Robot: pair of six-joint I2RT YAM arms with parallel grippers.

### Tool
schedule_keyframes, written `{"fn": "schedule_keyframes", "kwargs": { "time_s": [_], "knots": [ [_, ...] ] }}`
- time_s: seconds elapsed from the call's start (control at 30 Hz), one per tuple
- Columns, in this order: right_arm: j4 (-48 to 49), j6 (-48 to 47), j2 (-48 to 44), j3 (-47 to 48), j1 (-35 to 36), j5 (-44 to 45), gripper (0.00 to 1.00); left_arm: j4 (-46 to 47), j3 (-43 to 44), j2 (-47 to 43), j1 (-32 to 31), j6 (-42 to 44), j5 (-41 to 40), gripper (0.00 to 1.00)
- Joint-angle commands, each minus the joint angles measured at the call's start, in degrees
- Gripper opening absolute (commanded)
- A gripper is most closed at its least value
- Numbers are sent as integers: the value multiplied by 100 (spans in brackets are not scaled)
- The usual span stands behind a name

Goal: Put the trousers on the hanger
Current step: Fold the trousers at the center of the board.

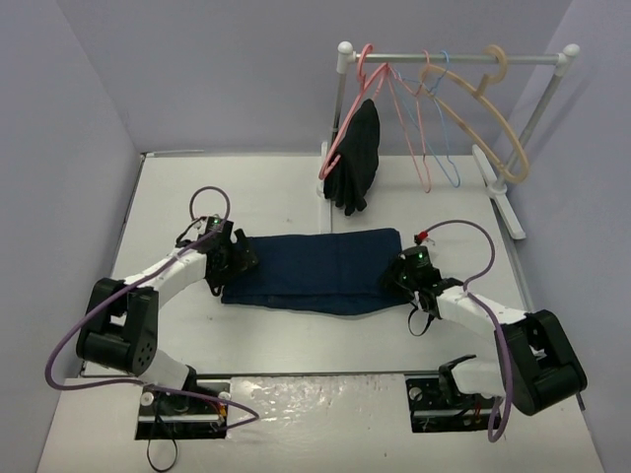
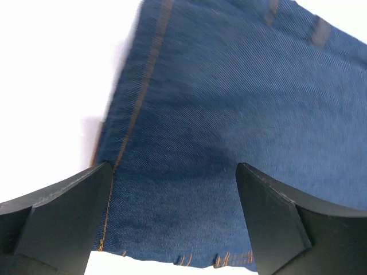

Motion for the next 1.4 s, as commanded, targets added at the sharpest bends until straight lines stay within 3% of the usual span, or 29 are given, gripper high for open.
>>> {"fn": "schedule_keyframes", "kwargs": {
  "time_s": [0.0, 0.23, 0.47, 0.7, 0.87, 0.97, 1.1, 1.37],
  "knots": [
    [-249, 427, 318, -6, 990, -71, 40, -1102, -467, -425, 999, -64, -556, 88],
    [-346, 219, 157, 773, 1322, -143, 47, -1211, 112, -1258, 1292, 529, 39, 89],
    [-305, -217, -61, 1669, 761, -561, 50, -731, 507, -1708, 840, 1006, 727, 89],
    [955, -201, 545, 1237, -150, -1374, 48, 61, 508, -1056, 272, 870, 922, 89],
    [2341, -2, 1383, 660, -564, -1746, 45, 180, 304, -400, 327, 499, 854, 90],
    [2645, -58, 1771, 391, -713, -1599, 43, 206, 111, -207, 422, 395, 676, 90],
    [2261, -387, 1689, 454, -837, -1361, 43, 134, -62, -103, 649, 353, 663, 90],
    [670, -918, 522, 1087, -820, -1749, 45, -25, 113, -224, 709, 529, 723, 90]
  ]
}}
